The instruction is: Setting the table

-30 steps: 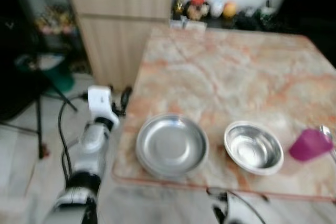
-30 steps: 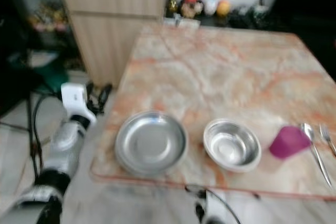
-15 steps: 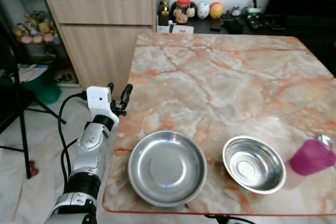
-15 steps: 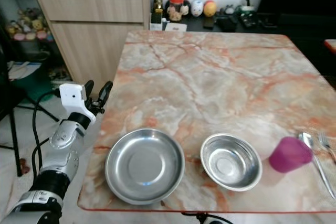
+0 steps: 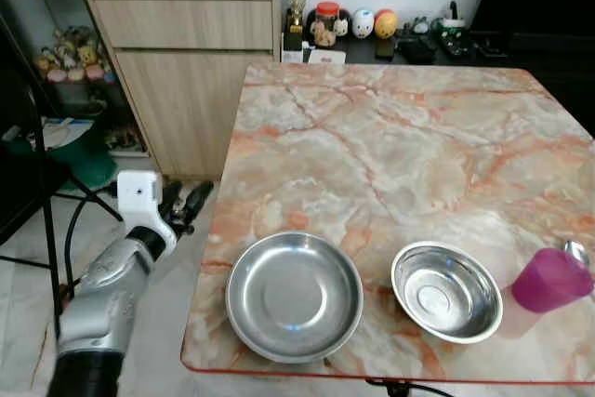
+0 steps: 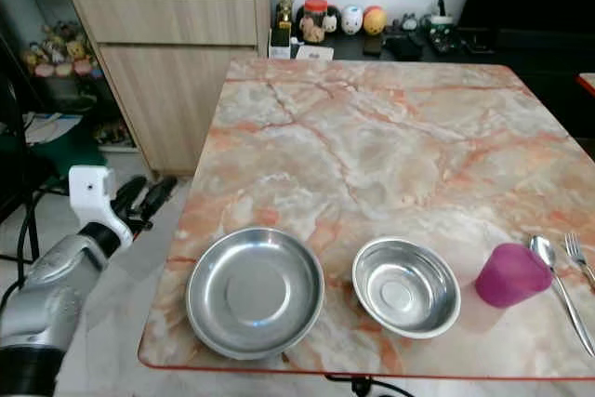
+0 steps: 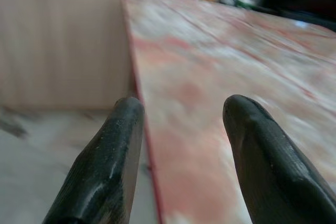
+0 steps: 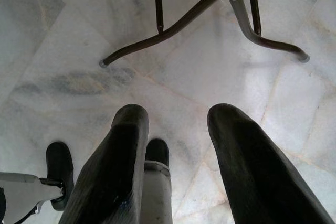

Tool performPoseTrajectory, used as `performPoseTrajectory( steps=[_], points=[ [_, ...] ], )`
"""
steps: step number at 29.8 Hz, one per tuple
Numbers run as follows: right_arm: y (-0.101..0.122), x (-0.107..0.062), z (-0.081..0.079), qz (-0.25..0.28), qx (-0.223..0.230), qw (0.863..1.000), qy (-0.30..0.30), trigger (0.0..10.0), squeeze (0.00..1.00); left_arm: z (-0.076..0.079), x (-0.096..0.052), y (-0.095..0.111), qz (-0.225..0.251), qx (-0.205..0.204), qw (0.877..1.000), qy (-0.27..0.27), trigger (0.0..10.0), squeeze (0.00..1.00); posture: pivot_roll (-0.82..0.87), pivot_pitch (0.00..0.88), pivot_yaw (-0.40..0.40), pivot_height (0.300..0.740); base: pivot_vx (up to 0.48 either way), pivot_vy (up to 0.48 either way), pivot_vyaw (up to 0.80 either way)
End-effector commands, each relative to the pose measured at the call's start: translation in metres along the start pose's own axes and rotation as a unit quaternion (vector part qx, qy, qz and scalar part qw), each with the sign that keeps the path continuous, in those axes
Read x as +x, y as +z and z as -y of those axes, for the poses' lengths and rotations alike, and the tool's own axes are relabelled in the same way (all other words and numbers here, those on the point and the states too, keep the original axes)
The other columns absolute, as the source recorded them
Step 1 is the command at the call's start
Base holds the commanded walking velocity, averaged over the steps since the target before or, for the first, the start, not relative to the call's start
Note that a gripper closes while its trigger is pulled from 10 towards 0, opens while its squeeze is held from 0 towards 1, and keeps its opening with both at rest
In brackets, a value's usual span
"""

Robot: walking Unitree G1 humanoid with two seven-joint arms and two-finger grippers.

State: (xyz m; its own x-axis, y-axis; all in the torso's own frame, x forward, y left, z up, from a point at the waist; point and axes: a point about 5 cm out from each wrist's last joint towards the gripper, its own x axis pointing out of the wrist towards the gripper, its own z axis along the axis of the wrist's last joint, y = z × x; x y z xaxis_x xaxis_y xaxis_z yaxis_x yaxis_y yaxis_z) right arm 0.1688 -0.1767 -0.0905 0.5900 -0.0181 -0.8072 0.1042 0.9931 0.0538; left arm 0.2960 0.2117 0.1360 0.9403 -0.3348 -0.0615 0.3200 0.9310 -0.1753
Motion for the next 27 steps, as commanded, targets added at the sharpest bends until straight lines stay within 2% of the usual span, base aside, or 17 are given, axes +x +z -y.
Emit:
performPoseTrajectory(
  steps=[1,5,11,12,14,15,16,17,18,21,27],
  points=[
    [-0.001,0.0,0.003,-0.002,0.01,1.0,-0.008,10.0,0.0,0.006,-0.008,-0.004,-0.028,-0.022,0.998,-0.053,10.0,0.0,0.07,0.0,-0.029,0.74,0.0,0.0,0.0],
    [0.0,0.0,0.003,-0.001,0.012,1.0,-0.009,10.0,0.0,0.012,-0.017,-0.011,-0.058,-0.04,0.993,-0.094,10.0,0.0,0.06,0.0,-0.026,0.74,0.0,0.0,0.0],
    [-0.001,0.0,0.004,-0.002,0.014,1.0,-0.012,10.0,0.0,0.021,-0.021,-0.021,-0.081,-0.044,0.99,-0.105,10.0,0.0,0.06,0.0,-0.026,0.74,0.0,0.0,0.0],
    [-0.001,0.0,0.004,-0.003,0.014,1.0,-0.013,10.0,0.0,0.02,-0.021,-0.022,-0.078,-0.038,0.992,-0.097,10.0,0.0,0.06,0.0,-0.027,0.74,0.0,0.0,0.0],
    [-0.001,-0.001,0.004,-0.002,0.014,1.0,-0.014,10.0,0.0,0.011,-0.017,-0.02,-0.039,-0.008,0.999,-0.034,10.0,0.0,0.06,0.0,-0.028,0.74,0.0,0.0,0.0],
    [-0.001,-0.001,0.004,-0.002,0.014,1.0,-0.014,10.0,0.0,0.001,-0.014,-0.017,-0.006,0.014,0.999,0.034,10.0,0.0,0.06,0.0,-0.028,0.74,0.0,0.0,0.0],
    [-0.001,-0.001,0.004,-0.002,0.014,1.0,-0.014,10.0,0.0,0.001,-0.014,-0.017,-0.006,0.014,0.999,0.034,10.0,0.0,0.06,0.0,-0.028,0.74,0.0,0.0,0.0],
    [-0.001,-0.001,0.004,-0.002,0.014,1.0,-0.015,10.0,0.0,-0.01,-0.012,-0.015,0.026,0.055,0.991,0.123,10.0,0.0,0.07,0.0,-0.032,0.74,0.0,0.0,0.0],
    [-0.001,-0.001,0.004,0.0,0.015,1.0,-0.016,10.0,0.0,-0.011,-0.012,-0.016,0.029,0.078,0.987,0.136,10.0,0.0,0.06,0.0,-0.032,0.74,0.0,0.0,0.0],
    [-0.001,-0.001,0.003,0.004,0.018,1.0,-0.016,10.0,0.0,-0.008,-0.007,-0.013,0.057,0.09,0.982,0.158,10.0,0.0,0.06,0.0,-0.033,0.74,0.0,0.0,0.0],
    [0.0,-0.001,0.003,0.01,0.021,1.0,-0.015,10.0,0.0,0.01,0.005,-0.007,0.103,0.125,0.978,0.131,10.0,0.0,0.05,0.0,-0.027,0.74,0.0,0.0,0.0]
  ],
)
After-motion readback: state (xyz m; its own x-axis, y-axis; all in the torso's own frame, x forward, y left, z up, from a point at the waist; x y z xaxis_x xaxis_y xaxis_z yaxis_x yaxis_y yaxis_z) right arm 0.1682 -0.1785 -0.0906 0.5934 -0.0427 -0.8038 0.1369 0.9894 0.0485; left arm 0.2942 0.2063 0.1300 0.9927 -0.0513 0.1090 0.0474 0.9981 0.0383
